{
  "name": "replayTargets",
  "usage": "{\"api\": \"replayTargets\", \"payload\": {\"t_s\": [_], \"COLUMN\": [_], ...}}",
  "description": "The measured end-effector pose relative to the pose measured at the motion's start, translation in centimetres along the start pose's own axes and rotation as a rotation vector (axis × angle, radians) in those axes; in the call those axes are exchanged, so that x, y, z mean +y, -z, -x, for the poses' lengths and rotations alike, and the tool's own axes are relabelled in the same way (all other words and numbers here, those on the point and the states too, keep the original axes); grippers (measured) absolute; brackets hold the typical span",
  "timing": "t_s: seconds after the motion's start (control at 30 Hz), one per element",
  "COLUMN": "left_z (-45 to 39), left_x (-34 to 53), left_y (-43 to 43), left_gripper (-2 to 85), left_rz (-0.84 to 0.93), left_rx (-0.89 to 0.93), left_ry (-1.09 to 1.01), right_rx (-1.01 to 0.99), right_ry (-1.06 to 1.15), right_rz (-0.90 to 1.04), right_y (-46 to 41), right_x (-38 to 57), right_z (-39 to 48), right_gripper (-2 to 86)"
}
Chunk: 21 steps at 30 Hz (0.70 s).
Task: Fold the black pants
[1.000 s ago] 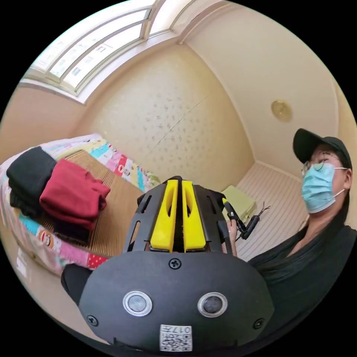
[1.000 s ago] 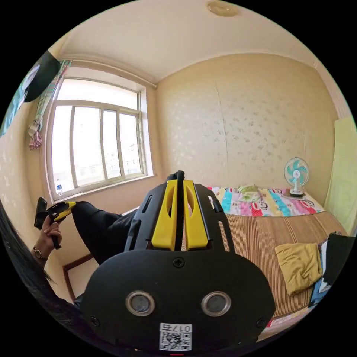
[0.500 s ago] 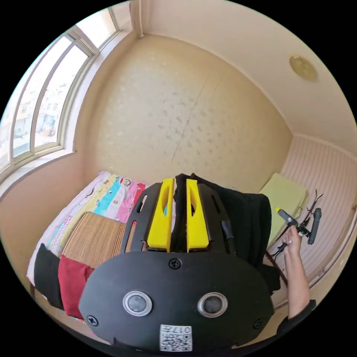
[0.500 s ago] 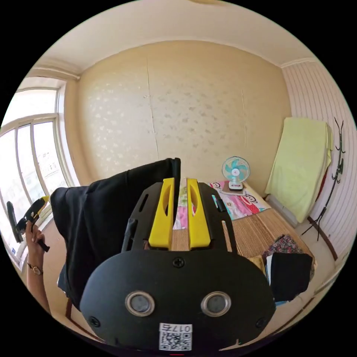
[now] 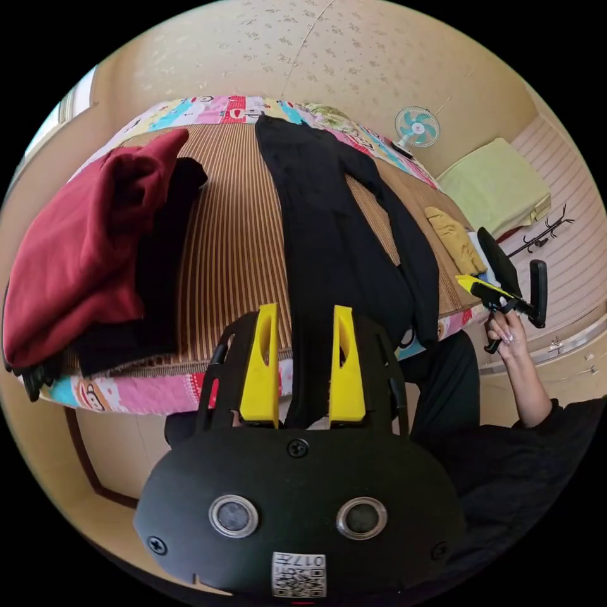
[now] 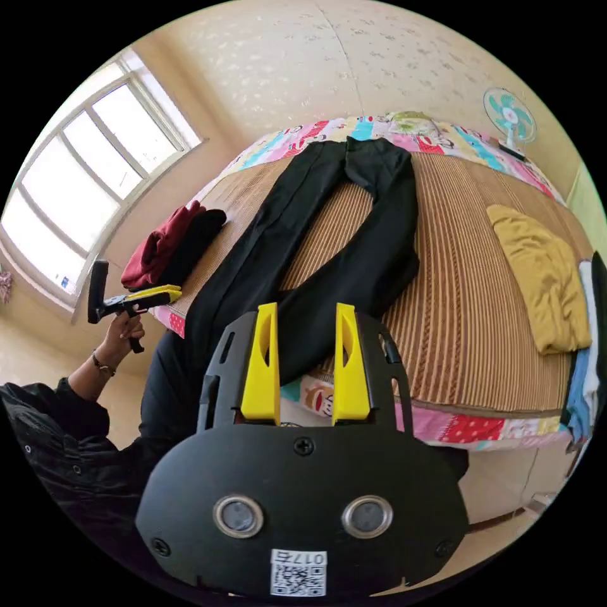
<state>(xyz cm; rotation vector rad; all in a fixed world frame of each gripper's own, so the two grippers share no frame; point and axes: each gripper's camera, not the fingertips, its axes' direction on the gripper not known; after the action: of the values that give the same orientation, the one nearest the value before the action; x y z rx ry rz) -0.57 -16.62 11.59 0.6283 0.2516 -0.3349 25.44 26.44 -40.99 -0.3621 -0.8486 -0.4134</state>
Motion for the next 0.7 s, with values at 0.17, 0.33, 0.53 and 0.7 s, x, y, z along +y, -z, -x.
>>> {"api": "replayTargets", "payload": {"t_s": [0.17, 0.33, 0.53, 0.7], "left_z": [0.1, 2.8, 6.1, 10.8], "left_x": [5.4, 3.9, 2.0, 3.3], "left_y": [0.2, -6.0, 2.5, 7.6], "left_gripper": [13.5, 5.8, 1.4, 2.2], "left_rz": [-0.039, 0.315, -0.044, -0.129], "left_rx": [-0.034, 0.06, 1.036, 0.918], "left_ry": [0.08, 0.172, 0.173, 0.299], "right_rx": [-0.338, -0.067, -0.025, -0.374], "right_ry": [-0.08, 0.192, 0.199, 0.153], "right_rz": [-0.081, 0.026, 0.249, -0.039], "right_y": [-2.5, -7.0, -5.1, 5.4], "right_x": [4.6, 0.9, -2.8, 0.9], "right_z": [2.7, 7.9, 7.5, 2.4], "right_gripper": [14.6, 13.8, 3.1, 2.6]}}
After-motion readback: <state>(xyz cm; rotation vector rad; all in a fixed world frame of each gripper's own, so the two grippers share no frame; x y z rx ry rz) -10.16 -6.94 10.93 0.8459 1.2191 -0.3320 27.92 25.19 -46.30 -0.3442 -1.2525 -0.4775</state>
